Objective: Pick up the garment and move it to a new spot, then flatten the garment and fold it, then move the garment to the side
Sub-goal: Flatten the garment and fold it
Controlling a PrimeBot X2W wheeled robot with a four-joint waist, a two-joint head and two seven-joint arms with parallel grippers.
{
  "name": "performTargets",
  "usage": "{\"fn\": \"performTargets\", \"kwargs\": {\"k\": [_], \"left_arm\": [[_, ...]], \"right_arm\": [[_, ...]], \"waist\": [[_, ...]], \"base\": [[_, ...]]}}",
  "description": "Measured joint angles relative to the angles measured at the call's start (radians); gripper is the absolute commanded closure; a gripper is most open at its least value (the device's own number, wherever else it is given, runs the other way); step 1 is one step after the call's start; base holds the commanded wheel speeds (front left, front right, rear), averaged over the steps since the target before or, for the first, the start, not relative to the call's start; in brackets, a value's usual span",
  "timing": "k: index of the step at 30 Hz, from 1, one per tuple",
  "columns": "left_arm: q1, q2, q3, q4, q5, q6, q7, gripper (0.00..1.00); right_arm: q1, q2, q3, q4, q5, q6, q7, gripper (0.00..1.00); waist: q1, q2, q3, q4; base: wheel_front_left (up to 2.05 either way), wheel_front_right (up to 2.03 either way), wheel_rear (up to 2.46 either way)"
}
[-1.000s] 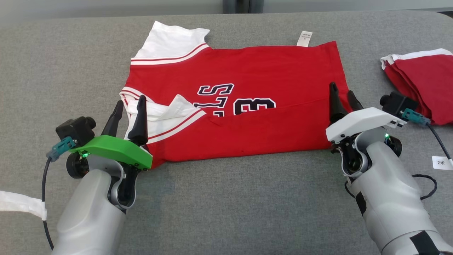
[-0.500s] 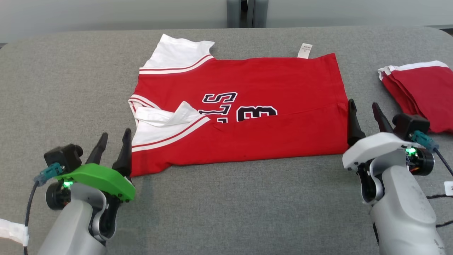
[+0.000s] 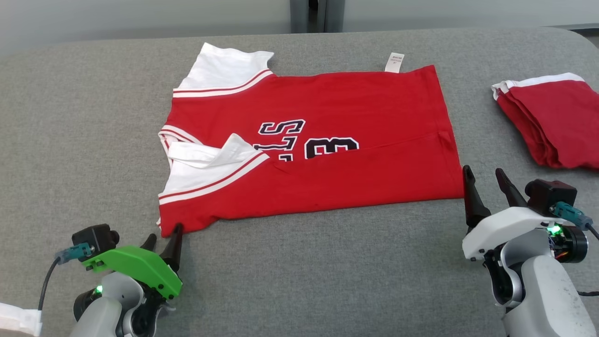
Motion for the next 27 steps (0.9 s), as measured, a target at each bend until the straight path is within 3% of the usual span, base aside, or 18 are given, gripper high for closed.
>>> {"fn": "performTargets", "kwargs": {"k": [4,5,6,8,9,10,22,23,26,27], "left_arm": [[-0.002,-0.002,0.010,0.007,-0.016,-0.002,0.005,0.00],[-0.003,-0.005,0.015,0.008,-0.024,-0.004,0.000,0.33],[-0.004,-0.008,0.015,0.010,-0.025,-0.010,-0.001,0.53],[-0.007,-0.010,0.013,0.012,-0.025,-0.012,-0.005,0.77],[-0.008,-0.010,0.010,0.013,-0.022,-0.016,-0.010,0.95],[-0.010,-0.012,0.007,0.013,-0.021,-0.020,-0.016,1.00],[-0.035,-0.026,-0.013,-0.011,-0.003,-0.044,-0.061,1.00],[-0.037,-0.026,-0.015,-0.016,0.000,-0.044,-0.061,1.00],[-0.039,-0.025,-0.019,-0.032,0.005,-0.045,-0.065,1.00],[-0.039,-0.024,-0.019,-0.039,0.006,-0.045,-0.066,1.00]], "right_arm": [[0.014,0.000,-0.004,-0.024,-0.012,0.000,0.038,0.00],[0.018,0.000,-0.006,-0.025,-0.018,0.000,0.050,0.00],[0.022,0.000,-0.007,-0.023,-0.020,0.000,0.064,0.00],[0.024,0.000,-0.008,-0.012,-0.021,0.000,0.086,0.00],[0.024,0.000,-0.010,0.000,-0.024,0.000,0.095,0.00],[0.023,0.000,-0.012,0.015,-0.029,0.000,0.102,0.00],[-0.126,0.000,-0.018,0.318,0.072,0.000,0.079,0.00],[-0.142,-0.001,-0.012,0.347,0.071,0.000,0.070,0.33],[-0.180,-0.003,0.005,0.414,0.092,0.000,0.046,1.00],[-0.191,-0.003,0.010,0.431,0.097,0.000,0.036,1.00]], "waist": [[0.0000,0.0000,0.008,-0.010],[0.0000,0.0000,0.009,-0.011],[0.0000,0.0000,0.009,-0.011],[0.0000,0.0000,0.009,-0.009],[0.0000,0.0000,0.008,-0.008],[0.0000,0.0000,0.008,-0.006],[0.0000,0.0000,0.006,0.025],[0.0000,0.0000,0.007,0.028],[0.0000,0.0000,0.006,0.036],[0.0000,0.0000,0.005,0.038]], "base": [[0.00,0.00,0.00],[0.00,0.00,0.00],[0.00,0.00,0.00],[0.00,0.00,0.00],[0.00,0.00,0.00],[0.00,0.00,0.00],[0.00,0.00,0.00],[0.00,0.00,0.00],[0.00,0.00,0.00],[0.00,0.00,0.00]]}}
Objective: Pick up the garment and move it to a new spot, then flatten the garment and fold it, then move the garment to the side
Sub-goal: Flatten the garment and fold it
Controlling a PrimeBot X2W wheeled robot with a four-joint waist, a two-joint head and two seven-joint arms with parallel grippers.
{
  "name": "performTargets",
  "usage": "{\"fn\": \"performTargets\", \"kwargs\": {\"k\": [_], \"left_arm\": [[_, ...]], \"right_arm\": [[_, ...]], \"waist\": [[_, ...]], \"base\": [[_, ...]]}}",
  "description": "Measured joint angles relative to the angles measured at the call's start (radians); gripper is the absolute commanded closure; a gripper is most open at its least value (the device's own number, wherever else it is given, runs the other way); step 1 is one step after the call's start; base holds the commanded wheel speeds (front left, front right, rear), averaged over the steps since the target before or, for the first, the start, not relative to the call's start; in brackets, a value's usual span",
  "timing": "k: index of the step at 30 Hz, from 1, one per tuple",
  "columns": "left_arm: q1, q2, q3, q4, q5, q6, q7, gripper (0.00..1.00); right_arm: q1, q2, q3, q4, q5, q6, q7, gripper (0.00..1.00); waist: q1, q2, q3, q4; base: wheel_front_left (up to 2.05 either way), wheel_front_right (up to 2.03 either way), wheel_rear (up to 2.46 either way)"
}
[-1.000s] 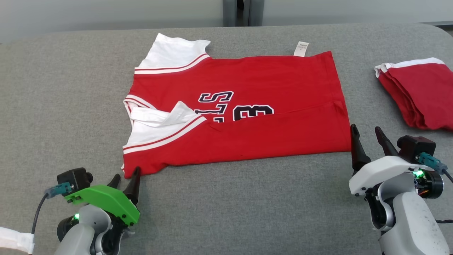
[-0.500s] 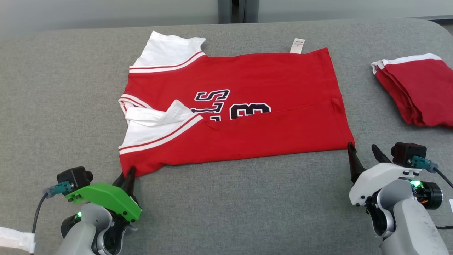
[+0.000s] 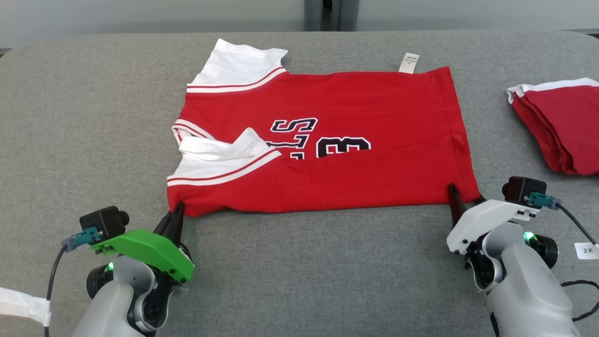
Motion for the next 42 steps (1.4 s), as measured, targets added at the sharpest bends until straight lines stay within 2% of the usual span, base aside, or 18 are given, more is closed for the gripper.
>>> {"fn": "performTargets", "kwargs": {"k": [7,13,21,26,30,31,32,33,34,35,39,42], "left_arm": [[0.000,0.028,0.007,-0.087,0.007,0.001,-0.012,1.00],[0.036,0.089,0.015,-0.245,0.020,0.023,0.018,1.00],[0.236,0.163,0.015,-0.472,0.004,0.098,0.100,1.00],[0.338,0.165,0.008,-0.500,-0.013,0.128,0.110,1.00],[0.362,0.151,0.005,-0.476,-0.022,0.132,0.102,1.00],[0.362,0.147,0.005,-0.466,-0.027,0.132,0.100,1.00],[0.362,0.141,0.003,-0.458,-0.028,0.132,0.096,0.91],[0.362,0.138,0.000,-0.450,-0.028,0.132,0.095,0.65],[0.362,0.137,-0.003,-0.440,-0.026,0.132,0.093,0.47],[0.362,0.137,-0.003,-0.435,-0.023,0.132,0.092,0.00],[0.359,0.149,0.002,-0.425,-0.014,0.132,0.084,0.00],[0.335,0.186,0.012,-0.431,0.005,0.133,0.094,0.00]], "right_arm": [[-0.048,0.003,0.014,0.044,0.077,0.000,-0.053,1.00],[-0.041,0.003,0.012,-0.060,0.127,0.000,-0.032,1.00],[0.203,0.003,0.000,-0.317,0.174,0.000,0.085,1.00],[0.349,0.003,-0.007,-0.413,0.207,0.000,0.119,1.00],[0.398,0.003,0.002,-0.449,0.236,0.000,0.125,1.00],[0.403,0.003,0.002,-0.452,0.239,0.000,0.124,0.71],[0.405,0.003,0.002,-0.454,0.239,0.000,0.124,0.34],[0.406,0.003,0.003,-0.457,0.239,0.000,0.124,0.00],[0.410,0.003,0.001,-0.461,0.236,0.000,0.121,0.00],[0.414,0.003,-0.001,-0.464,0.227,0.000,0.118,0.00],[0.431,0.003,-0.024,-0.482,0.204,0.000,0.117,0.00],[0.435,0.003,-0.052,-0.508,0.172,0.000,0.118,0.00]], "waist": [[0.0000,0.0000,-0.018,-0.001],[0.0000,0.0000,-0.041,-0.010],[0.0000,0.0000,-0.063,-0.015],[0.0000,0.0000,-0.059,-0.016],[0.0000,0.0000,-0.054,-0.019],[0.0000,0.0000,-0.053,-0.021],[0.0000,0.0000,-0.053,-0.022],[0.0000,0.0000,-0.053,-0.023],[0.0000,0.0000,-0.054,-0.024],[0.0000,0.0000,-0.054,-0.025],[0.0000,0.0000,-0.055,-0.027],[0.0000,0.0000,-0.052,-0.030]], "base": [[0.00,0.00,0.00],[0.00,0.00,0.00],[0.00,0.00,0.00],[0.00,0.00,0.00],[0.00,0.00,0.00],[0.00,0.00,0.00],[0.00,0.00,0.00],[0.00,0.00,0.00],[0.00,0.00,0.00],[0.00,0.00,0.00],[0.00,0.00,0.00],[0.00,0.00,0.00]]}}
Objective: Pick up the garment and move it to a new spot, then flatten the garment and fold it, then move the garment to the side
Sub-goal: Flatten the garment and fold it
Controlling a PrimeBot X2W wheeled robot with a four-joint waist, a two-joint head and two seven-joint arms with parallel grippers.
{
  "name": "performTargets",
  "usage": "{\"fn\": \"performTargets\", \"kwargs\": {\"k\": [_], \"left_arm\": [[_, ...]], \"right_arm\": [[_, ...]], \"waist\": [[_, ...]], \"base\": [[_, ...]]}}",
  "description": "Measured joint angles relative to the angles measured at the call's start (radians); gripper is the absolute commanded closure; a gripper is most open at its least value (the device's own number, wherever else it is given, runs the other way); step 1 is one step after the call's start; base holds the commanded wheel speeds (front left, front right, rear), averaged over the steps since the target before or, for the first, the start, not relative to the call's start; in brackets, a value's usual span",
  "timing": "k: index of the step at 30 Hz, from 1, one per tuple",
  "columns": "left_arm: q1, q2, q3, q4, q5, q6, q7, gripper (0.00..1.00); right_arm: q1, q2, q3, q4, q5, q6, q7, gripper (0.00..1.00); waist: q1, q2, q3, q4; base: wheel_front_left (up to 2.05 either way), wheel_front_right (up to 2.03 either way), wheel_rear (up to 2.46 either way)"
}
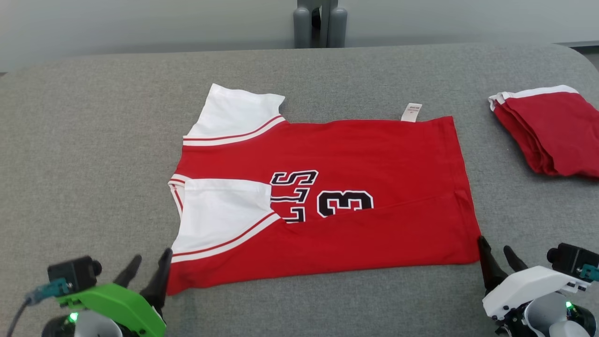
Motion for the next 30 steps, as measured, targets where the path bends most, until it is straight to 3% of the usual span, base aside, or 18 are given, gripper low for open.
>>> {"fn": "performTargets", "kwargs": {"k": [7,12,22,30], "left_arm": [[-0.225,0.116,-0.002,-0.037,0.074,-0.020,0.105,0.00],[-0.477,0.188,-0.022,-0.035,0.114,-0.063,0.239,0.00],[-0.858,0.232,-0.062,0.142,0.154,-0.131,0.442,0.00],[-0.960,0.237,-0.069,0.290,0.132,-0.161,0.526,0.00]], "right_arm": [[-0.062,0.000,-0.014,-0.107,-0.062,0.000,0.030,0.00],[-0.146,-0.001,0.017,-0.170,-0.099,0.000,0.061,0.00],[-0.320,-0.001,0.167,-0.197,-0.129,0.000,0.086,0.00],[-0.423,-0.002,0.256,-0.187,-0.118,0.000,0.062,0.00]], "waist": [[0.0000,0.0000,0.028,-0.016],[0.0000,0.0000,0.075,-0.037],[0.0001,0.0000,0.211,-0.111],[0.0001,0.0000,0.328,-0.194]], "base": [[0.00,0.00,0.00],[0.00,0.00,0.00],[0.00,0.00,0.00],[0.00,0.00,0.00]]}}
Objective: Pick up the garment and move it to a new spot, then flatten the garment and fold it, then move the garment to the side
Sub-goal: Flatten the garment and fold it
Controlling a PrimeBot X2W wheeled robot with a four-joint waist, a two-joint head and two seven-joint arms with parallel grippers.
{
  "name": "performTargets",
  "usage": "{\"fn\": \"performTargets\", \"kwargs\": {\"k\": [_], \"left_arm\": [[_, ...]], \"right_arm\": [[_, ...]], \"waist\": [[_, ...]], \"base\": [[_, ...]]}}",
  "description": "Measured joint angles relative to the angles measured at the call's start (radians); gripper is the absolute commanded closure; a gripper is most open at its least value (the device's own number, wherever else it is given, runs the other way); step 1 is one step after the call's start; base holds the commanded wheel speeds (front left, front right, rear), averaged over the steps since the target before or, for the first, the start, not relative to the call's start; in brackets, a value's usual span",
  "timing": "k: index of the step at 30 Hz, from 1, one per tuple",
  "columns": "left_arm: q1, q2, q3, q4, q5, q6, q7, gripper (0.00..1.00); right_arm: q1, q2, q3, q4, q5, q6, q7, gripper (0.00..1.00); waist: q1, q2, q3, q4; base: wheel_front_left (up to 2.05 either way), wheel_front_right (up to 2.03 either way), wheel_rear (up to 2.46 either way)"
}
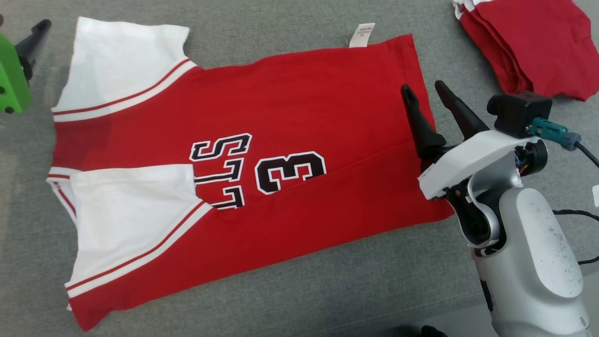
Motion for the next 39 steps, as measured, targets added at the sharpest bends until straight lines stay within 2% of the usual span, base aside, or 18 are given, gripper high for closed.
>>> {"fn": "performTargets", "kwargs": {"k": [10,19,20,21,22,23,30,39], "left_arm": [[-0.019,0.005,0.003,0.103,-0.007,0.000,-0.002,0.00],[-0.052,0.023,0.021,0.129,-0.016,0.023,0.002,0.00],[-0.052,0.023,0.021,0.128,-0.023,0.019,0.011,0.16],[-0.053,0.023,0.021,0.125,-0.028,0.017,0.015,0.54],[-0.054,0.023,0.020,0.122,-0.032,0.014,0.019,0.84],[-0.054,0.020,0.016,0.117,-0.033,0.010,0.022,1.00],[-0.055,-0.011,-0.016,0.085,-0.027,-0.020,-0.013,1.00],[-0.075,-0.076,-0.066,0.033,-0.035,-0.061,-0.087,1.00]], "right_arm": [[-0.049,0.000,0.046,0.034,0.010,0.000,-0.026,0.00],[-0.087,0.001,0.070,0.055,0.028,0.000,-0.045,0.00],[-0.089,0.001,0.070,0.057,0.028,0.000,-0.045,0.00],[-0.092,0.001,0.070,0.059,0.028,0.000,-0.045,0.00],[-0.098,0.001,0.069,0.060,0.025,0.000,-0.045,0.00],[-0.105,0.000,0.066,0.061,0.016,0.000,-0.045,0.00],[-0.199,-0.005,0.058,0.093,-0.050,0.000,0.017,0.00],[-0.353,-0.099,0.077,0.270,-0.100,0.000,0.122,0.00]], "waist": [[0.0000,0.0000,0.099,-0.100],[0.0000,0.0000,0.144,-0.142],[0.0000,0.0000,0.146,-0.143],[0.0000,0.0000,0.146,-0.143],[0.0000,0.0000,0.145,-0.140],[0.0000,0.0000,0.144,-0.137],[0.0000,0.0000,0.126,-0.099],[0.0000,0.0000,0.095,-0.014]], "base": [[0.00,0.00,0.00],[0.00,0.00,0.00],[0.00,0.00,0.00],[0.00,0.00,0.00],[0.00,0.00,0.00],[0.00,0.00,0.00],[0.00,0.00,0.00],[0.00,0.00,0.00]]}}
